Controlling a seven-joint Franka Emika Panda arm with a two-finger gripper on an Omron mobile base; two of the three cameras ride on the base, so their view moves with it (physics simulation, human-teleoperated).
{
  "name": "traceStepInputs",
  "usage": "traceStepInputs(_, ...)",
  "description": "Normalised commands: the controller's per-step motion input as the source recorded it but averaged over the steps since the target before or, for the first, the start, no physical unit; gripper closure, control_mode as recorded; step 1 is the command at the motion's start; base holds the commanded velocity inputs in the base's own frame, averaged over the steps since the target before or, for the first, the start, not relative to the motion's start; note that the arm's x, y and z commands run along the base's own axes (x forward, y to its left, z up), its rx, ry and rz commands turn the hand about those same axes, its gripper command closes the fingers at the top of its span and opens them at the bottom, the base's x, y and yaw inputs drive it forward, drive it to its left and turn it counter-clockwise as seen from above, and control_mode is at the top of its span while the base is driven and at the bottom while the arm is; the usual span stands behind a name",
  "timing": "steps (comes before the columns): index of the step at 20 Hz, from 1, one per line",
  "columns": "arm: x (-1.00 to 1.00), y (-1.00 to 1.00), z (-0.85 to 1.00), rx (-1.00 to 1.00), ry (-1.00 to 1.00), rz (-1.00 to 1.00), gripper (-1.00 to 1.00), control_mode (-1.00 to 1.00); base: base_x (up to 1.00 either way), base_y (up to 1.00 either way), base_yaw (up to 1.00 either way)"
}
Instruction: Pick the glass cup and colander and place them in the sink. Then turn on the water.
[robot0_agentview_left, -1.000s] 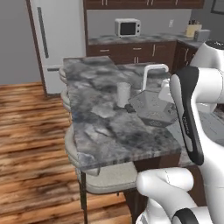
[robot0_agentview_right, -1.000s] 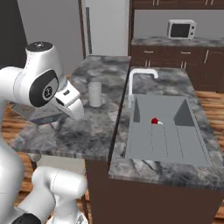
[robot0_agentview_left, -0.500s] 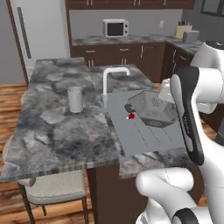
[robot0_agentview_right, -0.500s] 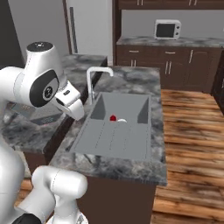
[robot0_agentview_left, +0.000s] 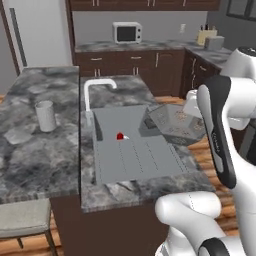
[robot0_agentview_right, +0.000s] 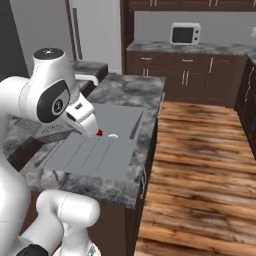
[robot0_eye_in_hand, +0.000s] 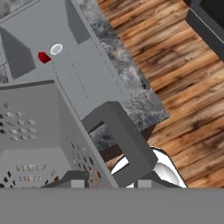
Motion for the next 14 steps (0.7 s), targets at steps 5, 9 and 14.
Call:
traceStepInputs(5,0.00,0.00,0.00,0.00,0.00,0.00,1.00,1.00,0.53,-0.25,0.32)
traceStepInputs(9,0.00,0.00,0.00,0.00,0.00,0.00,1.00,1.00,0.32,-0.03,0.46)
traceStepInputs(14,0.00,0.00,0.00,0.00,0.00,0.00,1.00,1.00,0.06,0.00,0.50)
